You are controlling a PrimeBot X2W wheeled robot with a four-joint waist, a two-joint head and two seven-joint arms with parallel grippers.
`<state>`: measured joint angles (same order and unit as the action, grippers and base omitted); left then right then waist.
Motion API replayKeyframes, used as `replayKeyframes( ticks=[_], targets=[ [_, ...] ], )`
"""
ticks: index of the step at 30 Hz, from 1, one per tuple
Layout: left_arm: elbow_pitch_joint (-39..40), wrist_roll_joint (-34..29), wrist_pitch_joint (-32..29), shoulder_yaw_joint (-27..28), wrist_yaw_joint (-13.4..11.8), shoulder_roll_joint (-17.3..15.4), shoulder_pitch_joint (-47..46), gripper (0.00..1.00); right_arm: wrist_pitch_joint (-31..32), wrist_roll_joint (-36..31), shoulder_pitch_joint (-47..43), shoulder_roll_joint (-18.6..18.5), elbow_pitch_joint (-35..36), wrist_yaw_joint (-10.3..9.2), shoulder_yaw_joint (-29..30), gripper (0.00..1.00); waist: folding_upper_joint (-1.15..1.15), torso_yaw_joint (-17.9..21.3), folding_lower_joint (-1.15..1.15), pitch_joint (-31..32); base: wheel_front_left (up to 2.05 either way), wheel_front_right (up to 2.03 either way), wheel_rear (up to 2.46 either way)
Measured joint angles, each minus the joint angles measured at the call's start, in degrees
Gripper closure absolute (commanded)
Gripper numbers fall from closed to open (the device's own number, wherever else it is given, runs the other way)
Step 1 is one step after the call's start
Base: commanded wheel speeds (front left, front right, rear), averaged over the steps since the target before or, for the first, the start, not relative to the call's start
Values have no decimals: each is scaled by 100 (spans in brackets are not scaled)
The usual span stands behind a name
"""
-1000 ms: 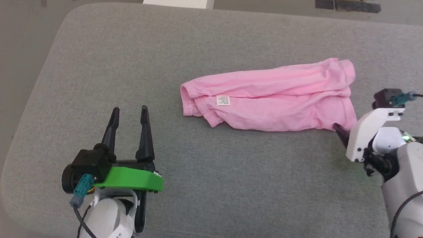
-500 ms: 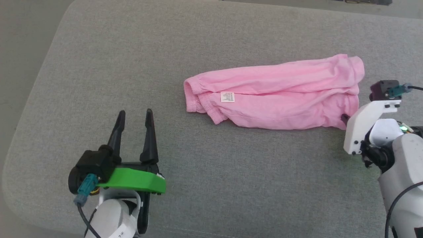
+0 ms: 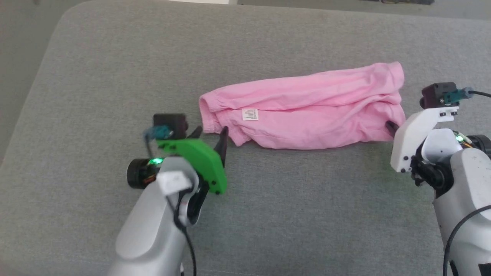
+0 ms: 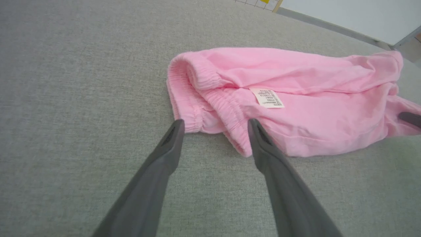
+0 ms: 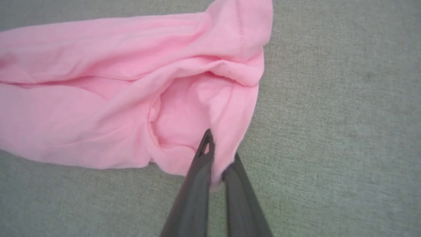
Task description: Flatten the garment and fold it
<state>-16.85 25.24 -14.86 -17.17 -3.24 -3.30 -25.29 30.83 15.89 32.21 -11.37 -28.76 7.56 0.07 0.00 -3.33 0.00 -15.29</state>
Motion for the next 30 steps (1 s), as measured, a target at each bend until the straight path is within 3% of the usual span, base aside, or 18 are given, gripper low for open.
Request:
replayKeyframes(
  ticks=[5,10,19,21,30],
  targets=[
    [-443,-108,-775,-147,-294,-21,-521,0,42,92,1,46,123,0,-129,100,0,123,0,-131,0,0,0],
    [-827,-209,-1221,-260,-401,-48,-800,0,43,185,4,60,200,0,-220,100,0,250,0,-266,0,0,0],
    [-1189,-278,-1115,-270,-548,-90,-1014,2,42,272,7,70,234,0,-296,100,0,384,0,-413,0,0,0],
    [-1270,-240,-973,-261,-485,-90,-1038,100,41,294,7,60,237,0,-311,100,0,380,0,-408,0,0,0],
    [-1328,90,-738,-208,-224,-70,-1004,100,34,374,-24,47,209,0,-318,100,0,335,0,-262,0,0,0]
  ],
)
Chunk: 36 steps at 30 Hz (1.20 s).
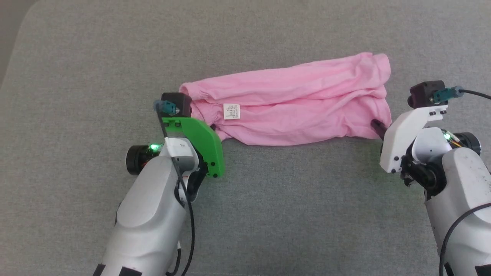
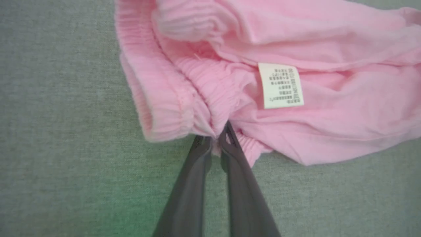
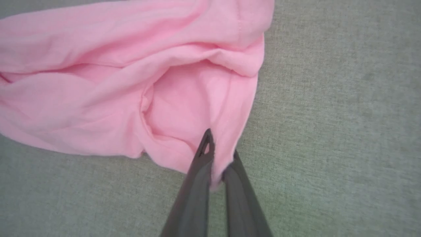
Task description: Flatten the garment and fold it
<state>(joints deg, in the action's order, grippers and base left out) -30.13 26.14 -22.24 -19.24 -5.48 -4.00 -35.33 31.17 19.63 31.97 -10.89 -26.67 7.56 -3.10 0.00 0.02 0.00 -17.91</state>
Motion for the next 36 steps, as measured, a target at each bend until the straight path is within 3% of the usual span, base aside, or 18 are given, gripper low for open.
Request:
replayKeyframes(
  ticks=[4,10,16,25,26,27,28,36],
  targets=[
    [163,193,89,27,227,-2,232,100,13,188,-178,-16,74,0,53,100,0,-42,0,153,0,0,0],
    [894,524,-33,164,278,-151,1110,100,272,554,-1141,-157,809,1,240,100,0,-114,0,532,0,0,0],
    [1484,717,-308,192,19,-221,1942,100,587,645,-2110,-66,1452,1,503,100,0,-142,0,788,0,0,0],
    [1971,867,-509,276,-354,-293,2915,100,925,587,-3115,356,1997,1,850,100,0,-101,0,967,0,0,0],
    [1998,875,-510,289,-367,-291,2931,93,924,583,-3139,399,2034,1,893,100,0,-103,0,973,0,0,0],
    [2029,903,-514,313,-368,-286,2941,52,924,560,-3150,430,2062,1,909,56,0,-106,0,986,0,0,0],
    [2059,918,-512,328,-377,-287,2942,0,924,553,-3152,446,2094,1,914,0,0,-108,0,999,0,0,0],
    [2665,1160,-620,642,-530,-435,3018,0,1090,614,-3316,479,2650,0,1244,0,0,-100,0,1187,0,0,0]
  ],
)
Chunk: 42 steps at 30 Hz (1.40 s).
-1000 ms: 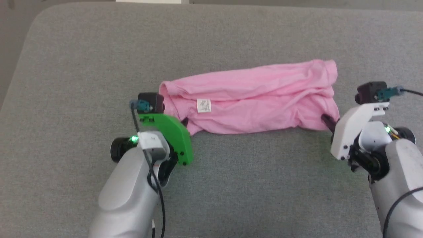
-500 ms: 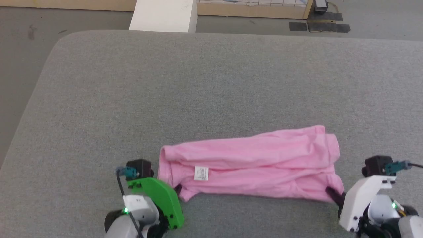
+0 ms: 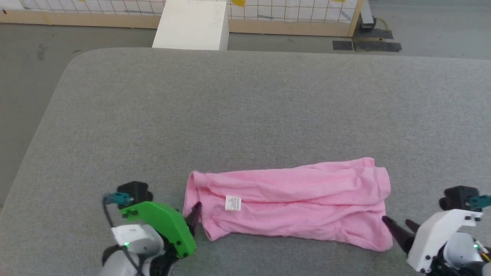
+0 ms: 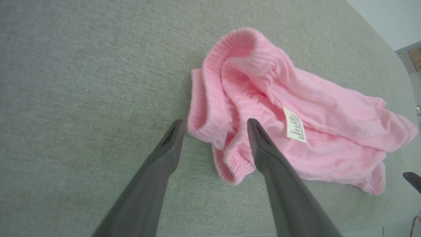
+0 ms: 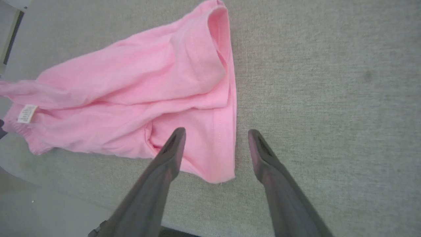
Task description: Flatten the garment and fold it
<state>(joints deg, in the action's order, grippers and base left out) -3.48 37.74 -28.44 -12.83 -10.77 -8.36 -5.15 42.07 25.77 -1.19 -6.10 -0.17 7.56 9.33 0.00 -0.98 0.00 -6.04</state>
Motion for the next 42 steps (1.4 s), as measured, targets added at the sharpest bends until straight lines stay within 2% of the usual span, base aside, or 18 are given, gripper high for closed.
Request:
replayKeyframes(
  ticks=[4,8,15,18,25,38,39,40,41,42],
  targets=[
    [478,-11,201,335,-205,-131,131,0,108,57,2,-25,330,0,258,0,0,27,0,33,0,0,0],
    [857,-503,1307,660,-236,-348,121,0,213,53,285,-115,302,0,327,0,0,56,0,-39,0,0,0],
    [856,-1241,3394,569,177,-412,10,0,472,167,1035,-509,-390,0,-73,0,0,18,0,-256,0,0,0],
    [708,-1440,3946,539,242,-394,-5,0,634,343,1211,-649,-671,0,-322,0,0,-34,0,-346,0,0,0],
    [521,-1501,4217,541,268,-256,-55,0,600,499,1440,-961,-1226,0,-631,0,0,-176,0,-576,0,0,0],
    [356,-1501,4274,530,322,-120,-104,0,353,762,1875,-1056,-1623,-1,-1396,0,0,-362,0,-742,0,0,0],
    [337,-1501,4274,526,323,-118,-109,0,353,771,1889,-1072,-1661,-1,-1426,18,0,-362,0,-734,0,0,0],
    [321,-1500,4274,525,330,-114,-114,0,346,769,1906,-1096,-1689,-1,-1440,67,0,-361,0,-727,0,0,0],
    [300,-1500,4275,521,357,-111,-118,0,324,765,1925,-1111,-1728,-1,-1454,100,0,-360,0,-718,0,0,0],
    [285,-1499,4275,522,367,-111,-124,0,293,764,1940,-1122,-1771,-1,-1450,100,0,-357,0,-708,0,0,0]
  ],
)
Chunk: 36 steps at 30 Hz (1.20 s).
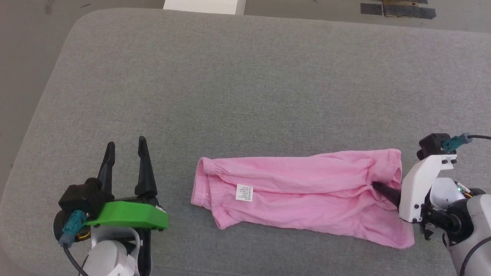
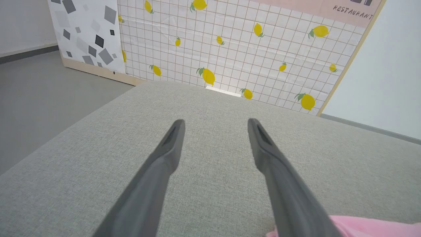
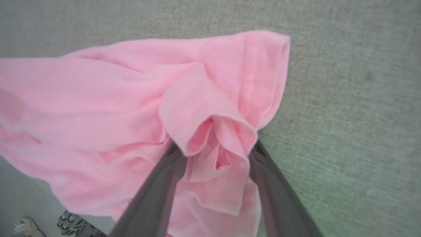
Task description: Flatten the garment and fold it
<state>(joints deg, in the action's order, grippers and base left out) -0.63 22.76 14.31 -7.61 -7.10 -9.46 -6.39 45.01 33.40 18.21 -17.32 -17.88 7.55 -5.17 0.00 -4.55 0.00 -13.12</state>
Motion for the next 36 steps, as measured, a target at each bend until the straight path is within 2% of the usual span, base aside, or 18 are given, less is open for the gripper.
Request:
replayKeyframes(
  ticks=[8,13,18,21,24,26,29,36],
  targets=[
    [-48,-9,16,9,3,-1,-33,0,-101,-52,59,-38,-310,7,253,100,0,56,0,62,0,0,0],
    [-76,-20,16,-14,3,-5,-35,0,-114,-272,70,-288,-636,8,891,100,0,112,0,107,0,0,0],
    [-115,-20,16,-38,7,-18,-36,0,-120,-846,94,-543,-1000,7,1628,100,0,183,0,139,0,0,0],
    [-141,-20,16,-51,7,-18,-36,0,-277,-1341,138,-573,-1125,4,2025,100,0,213,0,139,0,0,0],
    [-183,-16,16,-53,25,-16,-35,0,-268,-1652,199,-543,-1177,4,2169,100,0,237,0,163,0,0,0],
    [-210,-2,18,-53,33,-16,-34,0,-237,-1804,211,-514,-1071,4,2101,100,0,252,0,196,0,0,0],
    [-224,-1,18,-53,49,-16,-21,0,20,-1914,210,-556,-692,2,1703,100,0,279,0,263,0,0,0],
    [-182,2,24,11,48,0,71,0,1460,-1317,-38,-690,839,2,765,100,0,333,0,461,0,0,0]
  ],
)
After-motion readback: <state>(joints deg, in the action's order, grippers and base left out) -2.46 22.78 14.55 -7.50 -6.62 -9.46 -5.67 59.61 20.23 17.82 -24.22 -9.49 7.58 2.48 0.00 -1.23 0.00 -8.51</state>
